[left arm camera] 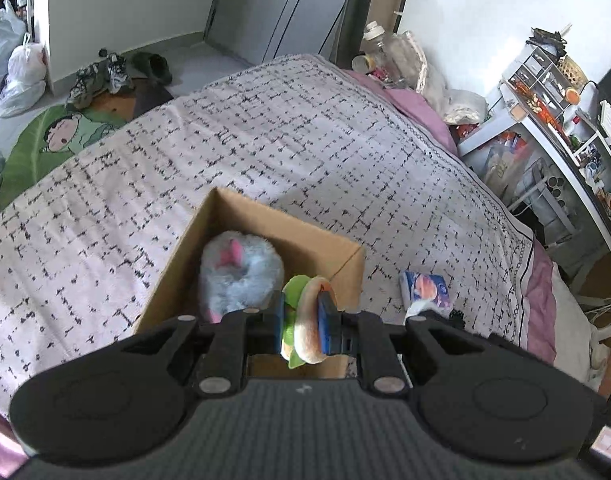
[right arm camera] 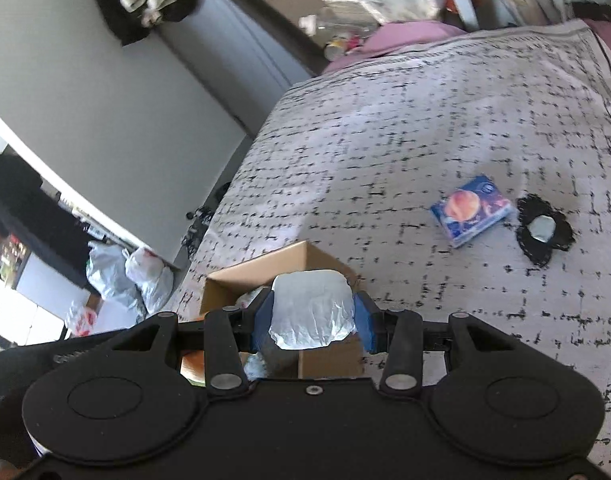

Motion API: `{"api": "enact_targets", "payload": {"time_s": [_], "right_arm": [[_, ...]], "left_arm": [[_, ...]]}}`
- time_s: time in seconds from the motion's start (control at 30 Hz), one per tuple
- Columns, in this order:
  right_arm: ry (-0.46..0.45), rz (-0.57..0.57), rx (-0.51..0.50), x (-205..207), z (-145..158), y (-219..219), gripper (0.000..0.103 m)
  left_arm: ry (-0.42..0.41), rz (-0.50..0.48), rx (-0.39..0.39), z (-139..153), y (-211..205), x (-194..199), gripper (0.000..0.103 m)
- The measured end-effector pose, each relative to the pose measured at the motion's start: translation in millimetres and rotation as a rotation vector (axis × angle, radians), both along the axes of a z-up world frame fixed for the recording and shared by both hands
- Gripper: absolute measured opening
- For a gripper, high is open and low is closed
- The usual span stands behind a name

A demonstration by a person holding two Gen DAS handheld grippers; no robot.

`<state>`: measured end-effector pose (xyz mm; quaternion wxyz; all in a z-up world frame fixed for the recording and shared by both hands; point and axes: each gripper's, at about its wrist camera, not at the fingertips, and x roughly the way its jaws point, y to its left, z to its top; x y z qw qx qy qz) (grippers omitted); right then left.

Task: Organize soft objects
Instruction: 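Carry the burger squishy and clear bagged item over the cardboard box with both tools, then open both tools to drop the burger and bagged item into the box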

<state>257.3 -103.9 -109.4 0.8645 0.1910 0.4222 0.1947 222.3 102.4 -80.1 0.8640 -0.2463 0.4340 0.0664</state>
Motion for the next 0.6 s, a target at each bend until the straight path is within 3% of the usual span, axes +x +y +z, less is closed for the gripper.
{"api": "enact_targets", "payload": {"time_s": [0.47, 0.6], "right_arm": [[-0.007, 0.105, -0.110, -8, -7, 45, 0.043], [0.002, 0.130, -0.132, -11, -11, 54, 0.043]], "left_arm": [[0.105, -0.024, -0.135, -47, 13, -16, 0.017], [0.176, -0.048, -0.127, -57, 13, -13, 0.020]]}}
